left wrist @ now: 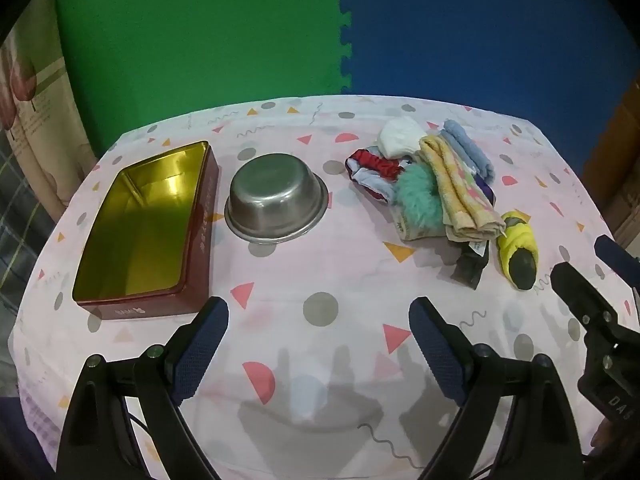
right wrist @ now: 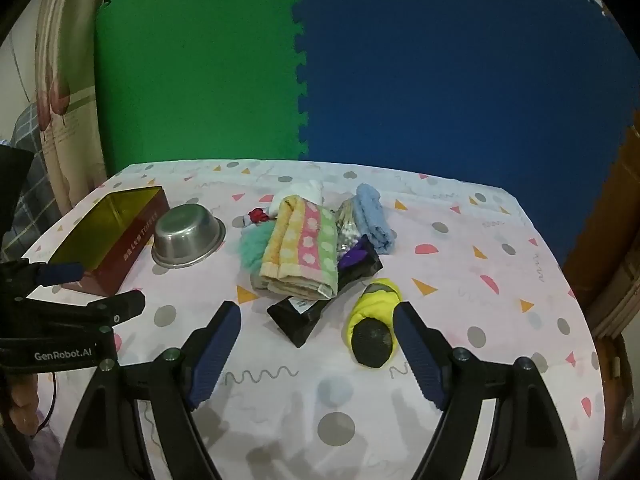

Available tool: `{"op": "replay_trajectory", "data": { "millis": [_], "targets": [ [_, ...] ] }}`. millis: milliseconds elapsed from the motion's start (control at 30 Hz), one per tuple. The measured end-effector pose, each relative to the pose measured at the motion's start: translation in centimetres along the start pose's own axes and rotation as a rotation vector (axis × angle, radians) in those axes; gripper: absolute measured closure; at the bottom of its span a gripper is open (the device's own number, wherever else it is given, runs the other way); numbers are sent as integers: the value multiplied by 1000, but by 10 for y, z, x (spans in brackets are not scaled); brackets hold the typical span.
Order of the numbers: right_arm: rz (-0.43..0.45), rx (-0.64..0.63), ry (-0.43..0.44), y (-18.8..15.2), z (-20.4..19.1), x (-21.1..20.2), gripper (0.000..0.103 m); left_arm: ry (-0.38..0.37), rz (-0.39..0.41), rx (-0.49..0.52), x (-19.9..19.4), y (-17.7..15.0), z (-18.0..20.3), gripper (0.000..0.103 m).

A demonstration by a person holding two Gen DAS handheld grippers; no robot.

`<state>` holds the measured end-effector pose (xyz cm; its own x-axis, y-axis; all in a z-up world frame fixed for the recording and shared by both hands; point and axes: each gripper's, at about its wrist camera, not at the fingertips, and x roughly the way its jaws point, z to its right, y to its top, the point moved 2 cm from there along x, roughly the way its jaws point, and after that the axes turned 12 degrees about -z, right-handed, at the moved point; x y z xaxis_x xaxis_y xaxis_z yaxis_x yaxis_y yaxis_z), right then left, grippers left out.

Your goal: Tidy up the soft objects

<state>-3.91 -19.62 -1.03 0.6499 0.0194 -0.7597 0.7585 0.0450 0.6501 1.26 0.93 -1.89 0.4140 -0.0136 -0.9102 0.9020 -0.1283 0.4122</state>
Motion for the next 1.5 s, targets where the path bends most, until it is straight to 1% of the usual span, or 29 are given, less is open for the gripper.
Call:
{"op": "replay_trajectory", "data": {
  "millis": [767, 1500],
  "targets": [
    [-11, -10, 3, 1, -6, 5, 22, 1, -6, -1, 2, -1, -1, 13],
    [-28, -41, -11, -1, -13, 10, 22, -5, -9, -7, 3, -4, -4, 13]
  ]
}}
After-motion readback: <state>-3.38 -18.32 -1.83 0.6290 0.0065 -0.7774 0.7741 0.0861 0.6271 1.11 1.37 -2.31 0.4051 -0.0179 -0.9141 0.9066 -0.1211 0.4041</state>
